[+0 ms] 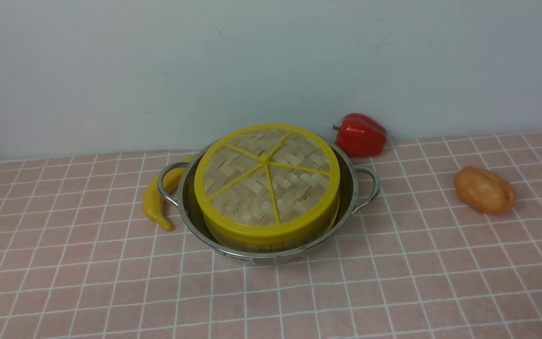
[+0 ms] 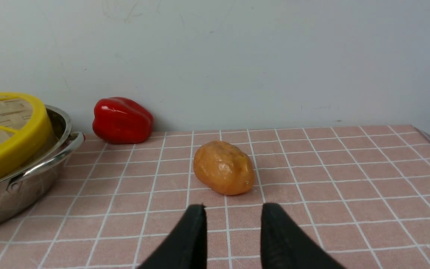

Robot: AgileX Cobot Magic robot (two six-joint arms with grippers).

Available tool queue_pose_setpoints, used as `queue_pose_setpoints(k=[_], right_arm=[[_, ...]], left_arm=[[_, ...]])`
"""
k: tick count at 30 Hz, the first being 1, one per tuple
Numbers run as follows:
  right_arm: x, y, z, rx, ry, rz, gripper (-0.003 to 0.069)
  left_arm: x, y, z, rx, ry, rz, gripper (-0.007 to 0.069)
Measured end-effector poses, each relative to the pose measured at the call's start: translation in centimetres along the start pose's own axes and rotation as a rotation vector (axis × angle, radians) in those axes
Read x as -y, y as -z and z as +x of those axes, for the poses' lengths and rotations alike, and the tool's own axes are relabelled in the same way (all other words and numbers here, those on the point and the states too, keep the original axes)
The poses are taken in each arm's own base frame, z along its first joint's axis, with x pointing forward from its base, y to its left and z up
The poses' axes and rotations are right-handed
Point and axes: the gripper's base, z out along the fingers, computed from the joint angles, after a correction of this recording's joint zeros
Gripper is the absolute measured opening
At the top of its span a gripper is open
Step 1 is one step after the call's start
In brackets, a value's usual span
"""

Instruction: Place the steamer in the pot on the pink tablecloth, and put the lid on the steamer.

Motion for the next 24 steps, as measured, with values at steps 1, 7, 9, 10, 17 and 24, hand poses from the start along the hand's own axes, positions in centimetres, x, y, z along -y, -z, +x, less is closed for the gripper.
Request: queue_pose_setpoints(k=[1, 7, 9, 10, 17, 24], right_arm=[[0.00, 0.00, 0.00, 0.000, 0.000, 0.000, 0.0237], [0.00, 0.00, 0.00, 0.000, 0.000, 0.000, 0.0239], [0.00, 0.00, 0.00, 0.000, 0.000, 0.000, 0.0239], [0.00, 0.00, 0.00, 0.000, 0.000, 0.000, 0.0239], [0.00, 0.00, 0.00, 0.000, 0.000, 0.000, 0.0240], [0.00, 0.00, 0.00, 0.000, 0.000, 0.000, 0.0240]], left_arm=[[0.00, 0.00, 0.00, 0.000, 0.000, 0.000, 0.0202], [0.00, 0.00, 0.00, 0.000, 0.000, 0.000, 0.0211], [0.00, 0.00, 0.00, 0.000, 0.000, 0.000, 0.0213], [0.00, 0.00, 0.00, 0.000, 0.000, 0.000, 0.0217], [0.00, 0.00, 0.00, 0.000, 0.000, 0.000, 0.0223], [0.00, 0.00, 0.00, 0.000, 0.000, 0.000, 0.0223]])
